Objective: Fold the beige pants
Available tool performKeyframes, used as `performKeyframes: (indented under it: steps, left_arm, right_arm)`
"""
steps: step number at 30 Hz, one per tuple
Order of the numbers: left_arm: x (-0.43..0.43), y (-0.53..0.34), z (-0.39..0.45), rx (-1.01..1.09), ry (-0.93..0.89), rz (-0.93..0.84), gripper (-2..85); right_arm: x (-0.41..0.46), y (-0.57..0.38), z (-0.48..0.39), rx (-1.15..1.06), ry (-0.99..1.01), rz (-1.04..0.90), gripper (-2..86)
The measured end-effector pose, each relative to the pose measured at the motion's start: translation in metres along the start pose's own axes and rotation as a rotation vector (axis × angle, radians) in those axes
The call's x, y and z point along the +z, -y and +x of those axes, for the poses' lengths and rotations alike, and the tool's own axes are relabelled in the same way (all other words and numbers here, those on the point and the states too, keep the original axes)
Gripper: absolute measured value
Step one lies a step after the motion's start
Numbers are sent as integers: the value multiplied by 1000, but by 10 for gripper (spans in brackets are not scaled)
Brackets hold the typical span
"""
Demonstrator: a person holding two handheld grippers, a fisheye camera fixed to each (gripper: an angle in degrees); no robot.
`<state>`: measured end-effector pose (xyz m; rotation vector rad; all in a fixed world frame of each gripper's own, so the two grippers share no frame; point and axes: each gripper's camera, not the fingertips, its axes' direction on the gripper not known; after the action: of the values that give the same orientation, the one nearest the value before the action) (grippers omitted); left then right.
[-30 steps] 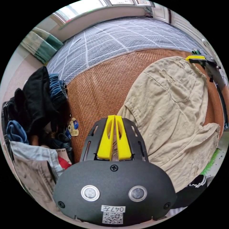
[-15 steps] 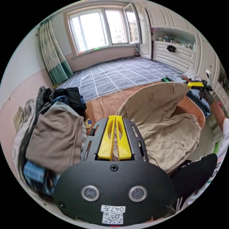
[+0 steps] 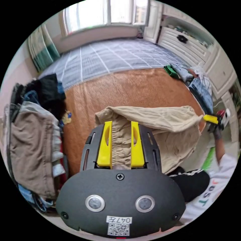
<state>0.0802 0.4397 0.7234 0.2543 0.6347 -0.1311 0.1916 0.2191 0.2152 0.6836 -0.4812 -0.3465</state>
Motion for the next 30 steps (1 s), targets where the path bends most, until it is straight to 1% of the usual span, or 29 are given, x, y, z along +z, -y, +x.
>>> performKeyframes:
  steps: [1, 2, 5, 6, 9, 10, 12, 13, 14, 15, 16, 17, 18, 19, 20, 22, 23, 25, 28, 30]
  left_arm:
    - [21, 4, -23, -95, -89, -4, 110]
    - [38, 4, -43, -178, -134, 7, 111]
    - [72, 0, -81, -330, -109, 7, 106]
    - [78, -1, -87, -351, -101, 1, 104]
    - [93, -15, -107, -384, -129, 24, 40]
    - [83, -25, -112, -379, -163, 70, 19]
    - [47, -51, -116, -359, -221, 181, 8]
    - [14, -79, -114, -328, -246, 268, 3]
    - [-21, -117, -108, -287, -243, 342, 1]
    - [-38, -138, -104, -266, -231, 369, 0]
    - [-66, -185, -97, -227, -196, 405, -1]
    - [-84, -235, -92, -203, -176, 412, -2]
    - [-89, -260, -91, -197, -173, 411, -2]
    - [-93, -307, -92, -194, -170, 394, -3]
    - [-87, -347, -95, -197, -160, 343, -3]
    - [-68, -390, -107, -224, -134, 264, -3]
    - [-50, -408, -116, -243, -121, 202, -3]
    - [-34, -424, -127, -269, -123, 158, -4]
    - [-58, -431, -126, -267, -119, 185, -3]
    - [-90, -430, -116, -235, -99, 220, -1]
  right_arm:
    - [-1, -6, -1, 5, 3, -2, -5]
    - [-3, -11, -3, 6, 0, -1, -5]
    - [-10, -18, -7, -3, -20, 0, -4]
    - [-11, -19, -8, -4, -24, 1, -4]
    - [-19, -22, -9, -10, -47, 3, -4]
    - [-23, -21, -7, -8, -66, 2, -5]
    - [-30, -20, -1, 19, -88, 12, -5]
    - [-38, -21, 4, 42, -89, 33, -5]
    - [-49, -24, 5, 48, -87, 64, -5]
    - [-55, -27, 4, 44, -84, 80, -5]
    - [-67, -33, 0, 19, -70, 105, -5]
    - [-76, -41, -8, -22, -41, 116, -6]
    - [-80, -45, -13, -39, -26, 116, -6]
    - [-83, -54, -23, -65, -3, 107, -6]
    - [-82, -64, -35, -95, 25, 82, -6]
    - [-72, -78, -54, -135, 62, 32, -6]
    - [-61, -86, -66, -155, 95, -12, -6]
    - [-42, -97, -80, -184, 126, -88, -5]
    - [-28, -103, -99, -254, 103, -176, -5]
    - [-37, -101, -104, -288, 84, -163, -4]
